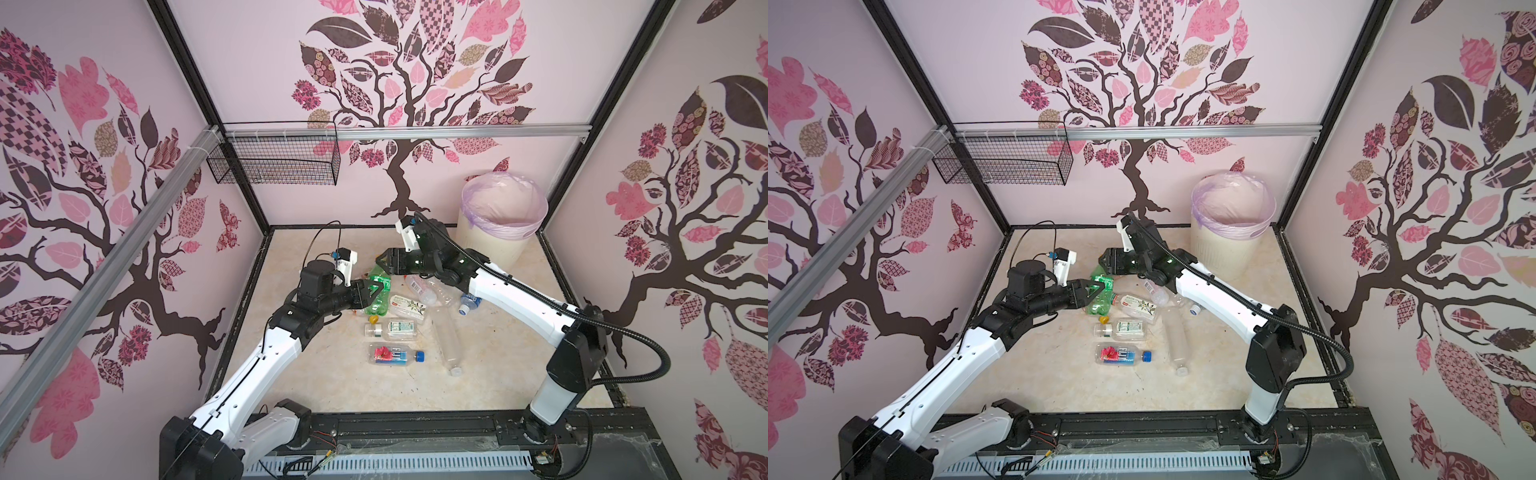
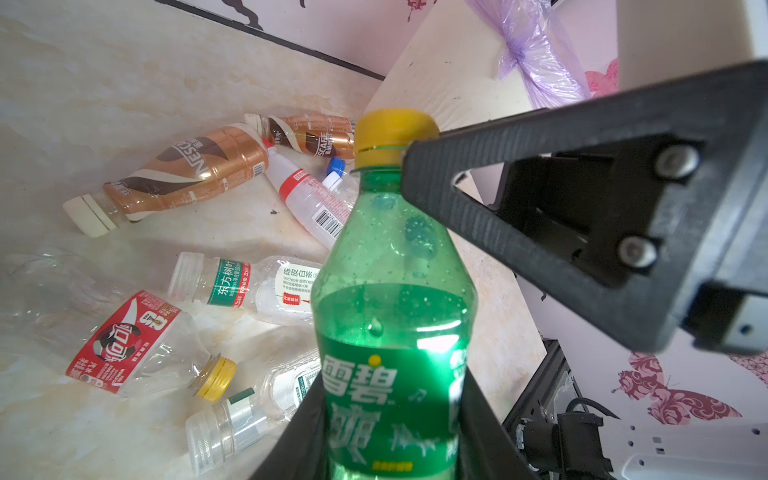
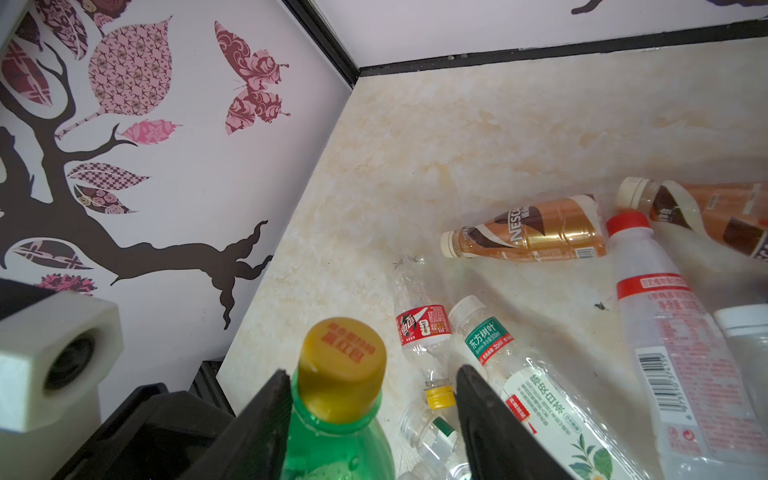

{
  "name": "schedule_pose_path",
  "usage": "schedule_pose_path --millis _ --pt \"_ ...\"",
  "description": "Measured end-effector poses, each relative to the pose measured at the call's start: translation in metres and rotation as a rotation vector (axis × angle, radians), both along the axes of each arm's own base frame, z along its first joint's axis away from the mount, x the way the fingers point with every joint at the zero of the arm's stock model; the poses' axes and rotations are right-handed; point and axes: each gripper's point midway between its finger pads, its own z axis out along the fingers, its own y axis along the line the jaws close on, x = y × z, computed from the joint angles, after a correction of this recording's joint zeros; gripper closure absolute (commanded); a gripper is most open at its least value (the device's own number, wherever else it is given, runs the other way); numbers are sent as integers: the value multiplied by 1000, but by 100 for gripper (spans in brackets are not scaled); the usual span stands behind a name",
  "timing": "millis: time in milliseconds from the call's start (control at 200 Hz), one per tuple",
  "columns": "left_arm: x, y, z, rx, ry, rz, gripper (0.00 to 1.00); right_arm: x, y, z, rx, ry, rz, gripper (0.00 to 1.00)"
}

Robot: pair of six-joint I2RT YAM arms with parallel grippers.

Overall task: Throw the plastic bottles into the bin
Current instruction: 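Close the right gripper on the green bottle's yellow-capped neck above the left gripper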

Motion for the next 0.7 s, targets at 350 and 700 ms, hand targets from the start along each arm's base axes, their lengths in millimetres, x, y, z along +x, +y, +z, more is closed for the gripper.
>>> schedule_pose_path --millis 350,700 --pt "3 -1 -8 13 23 4 64 11 19 -10 34 28 35 68" --pt "8 1 -8 23 11 25 45 15 17 -5 67 37 39 95"
